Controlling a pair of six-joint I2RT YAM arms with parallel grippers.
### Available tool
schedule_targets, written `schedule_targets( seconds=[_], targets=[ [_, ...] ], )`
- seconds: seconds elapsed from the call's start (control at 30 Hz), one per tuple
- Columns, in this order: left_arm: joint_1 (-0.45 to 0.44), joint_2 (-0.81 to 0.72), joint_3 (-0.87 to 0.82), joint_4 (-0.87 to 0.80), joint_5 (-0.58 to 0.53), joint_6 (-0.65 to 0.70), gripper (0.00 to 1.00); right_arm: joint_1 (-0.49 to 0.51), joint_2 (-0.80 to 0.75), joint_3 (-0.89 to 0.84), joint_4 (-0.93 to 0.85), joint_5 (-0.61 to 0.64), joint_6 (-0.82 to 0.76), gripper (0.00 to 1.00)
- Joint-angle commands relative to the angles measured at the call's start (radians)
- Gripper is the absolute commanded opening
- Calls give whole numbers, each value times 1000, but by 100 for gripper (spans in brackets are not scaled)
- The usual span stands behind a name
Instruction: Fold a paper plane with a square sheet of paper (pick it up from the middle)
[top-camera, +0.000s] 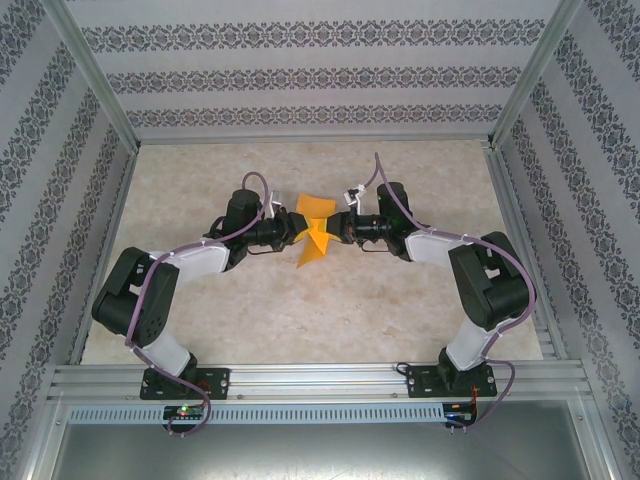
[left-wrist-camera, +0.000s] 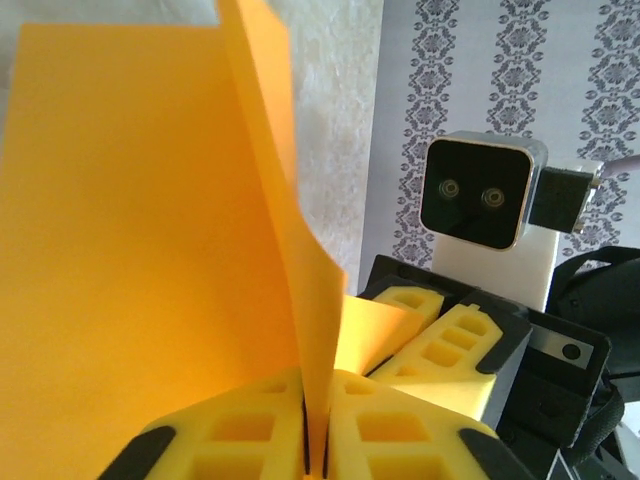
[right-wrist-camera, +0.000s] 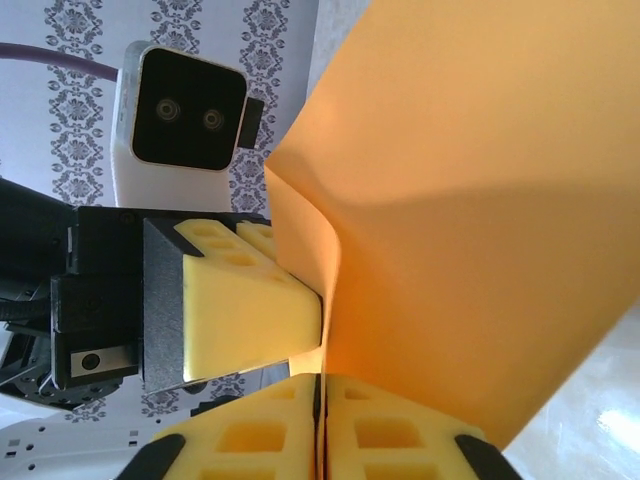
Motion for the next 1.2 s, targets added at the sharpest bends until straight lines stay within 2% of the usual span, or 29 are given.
schedule_targets(
  seconds=[0.0,0.13,0.33,0.47,0.67,0.77,0.87,1.07,1.17],
  targets=[
    [-7,-24,27,-52,0,56,8,-16,-39,-5,-16,-11,-29,17],
    [-6,-22,30,-34,-8,49,6,-30,-89,-14,-130,18,-103,27],
    [-6,-17,34,10,-7,21,6,-52,-183,-46,-303,80,-199,47],
    [-5,-2,34,65,0,-14,5,-24,-159,-68,-251,54,-138,54],
    [-6,14,28,119,0,-41,5,8,-131,-70,-191,58,-79,55],
    [-7,25,29,120,8,-41,5,22,-113,-68,-85,37,-3,53],
    [-8,30,25,122,9,-40,5,32,-95,-68,-19,23,47,43],
    [-5,30,32,96,11,-22,8,26,-96,-76,-12,23,57,21],
    [-3,29,35,74,9,-9,15,18,-114,-72,-82,36,13,14]
  ],
)
